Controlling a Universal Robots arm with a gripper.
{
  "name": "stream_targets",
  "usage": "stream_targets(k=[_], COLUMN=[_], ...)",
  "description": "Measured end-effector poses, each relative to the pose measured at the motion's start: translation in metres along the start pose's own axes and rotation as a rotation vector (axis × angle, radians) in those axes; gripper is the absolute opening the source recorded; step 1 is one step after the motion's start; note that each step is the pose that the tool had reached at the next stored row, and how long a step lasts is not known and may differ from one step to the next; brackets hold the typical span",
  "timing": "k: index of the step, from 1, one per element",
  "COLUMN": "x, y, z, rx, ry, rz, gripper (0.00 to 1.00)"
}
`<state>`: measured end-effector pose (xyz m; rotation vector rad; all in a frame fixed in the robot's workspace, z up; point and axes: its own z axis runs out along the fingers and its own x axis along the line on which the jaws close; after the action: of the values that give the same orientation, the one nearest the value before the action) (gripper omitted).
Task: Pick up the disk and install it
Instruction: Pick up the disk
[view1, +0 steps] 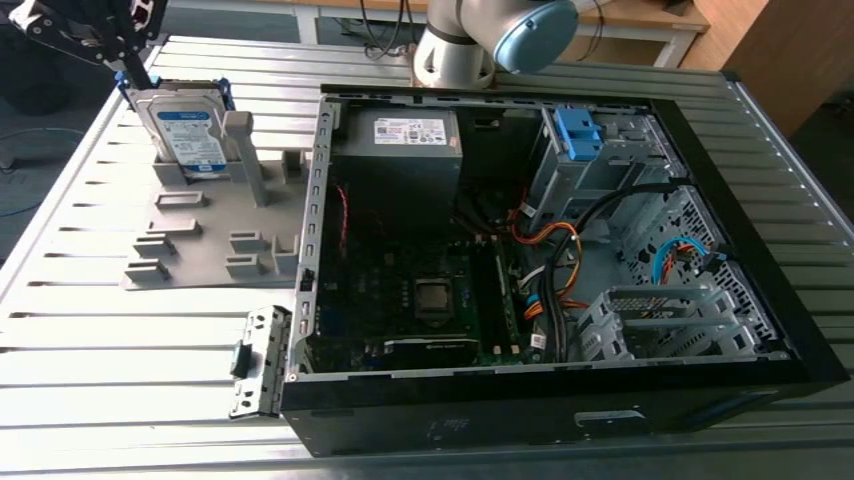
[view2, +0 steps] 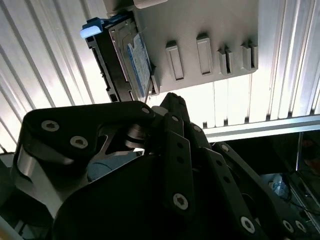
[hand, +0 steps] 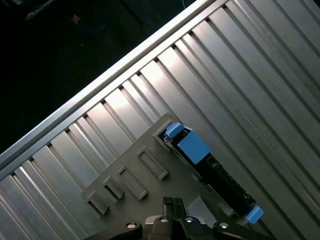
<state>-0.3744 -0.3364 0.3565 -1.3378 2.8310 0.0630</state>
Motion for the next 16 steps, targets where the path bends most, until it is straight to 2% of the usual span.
stream_targets(k=[9,16], x=[0.0,0.0], y=[0.0,0.0], z=[0.0,0.0], rx=[-0.0021,-0.0044], ry=[0.0026,0.0065], rz=[-0.081,-0.182], gripper=[0.11,0.11])
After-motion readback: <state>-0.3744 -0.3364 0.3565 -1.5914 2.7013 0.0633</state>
